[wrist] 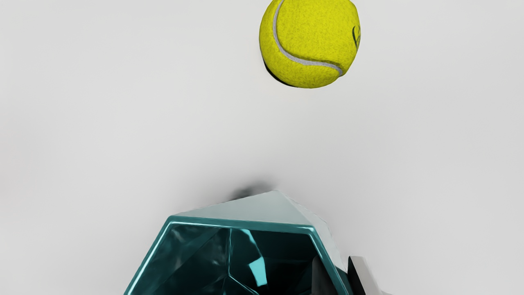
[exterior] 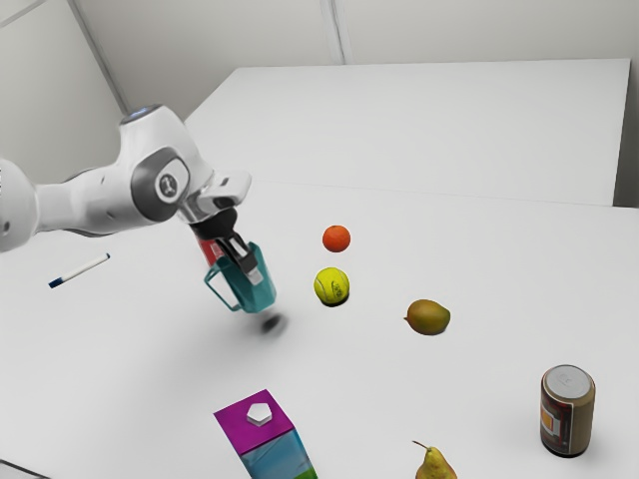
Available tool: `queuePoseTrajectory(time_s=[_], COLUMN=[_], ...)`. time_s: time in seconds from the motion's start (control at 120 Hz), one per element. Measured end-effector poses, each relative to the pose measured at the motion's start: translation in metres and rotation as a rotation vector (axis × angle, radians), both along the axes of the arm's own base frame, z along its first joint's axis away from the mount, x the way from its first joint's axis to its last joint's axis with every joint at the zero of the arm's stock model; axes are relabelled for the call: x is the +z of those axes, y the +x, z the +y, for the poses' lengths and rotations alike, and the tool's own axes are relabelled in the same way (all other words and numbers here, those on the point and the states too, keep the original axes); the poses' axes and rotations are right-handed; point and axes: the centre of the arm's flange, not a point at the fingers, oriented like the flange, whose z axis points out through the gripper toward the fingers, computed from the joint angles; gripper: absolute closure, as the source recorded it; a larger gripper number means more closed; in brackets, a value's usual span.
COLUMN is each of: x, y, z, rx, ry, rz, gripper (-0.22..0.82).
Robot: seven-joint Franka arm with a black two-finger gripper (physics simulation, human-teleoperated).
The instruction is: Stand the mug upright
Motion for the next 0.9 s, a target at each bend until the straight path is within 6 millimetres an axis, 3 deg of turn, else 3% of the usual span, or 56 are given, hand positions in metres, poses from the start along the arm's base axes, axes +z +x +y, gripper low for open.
queuePoseTrajectory(time_s=[0.133,0.308,0.542,0.9], x=[0.0,-0.017,-0.046,-0.064], y=[0.001,0.003,-0.007,-0.017], z=[-0.006,-0.007,-0.012,-0.025], rx=[-0.044,-0.029,0.016,0.087], ry=[0.165,0.284,0.324,0.283], rz=[-0.009,-0.009,-0.057,-0.192], gripper=[0.77,0.78,0.77,0.77])
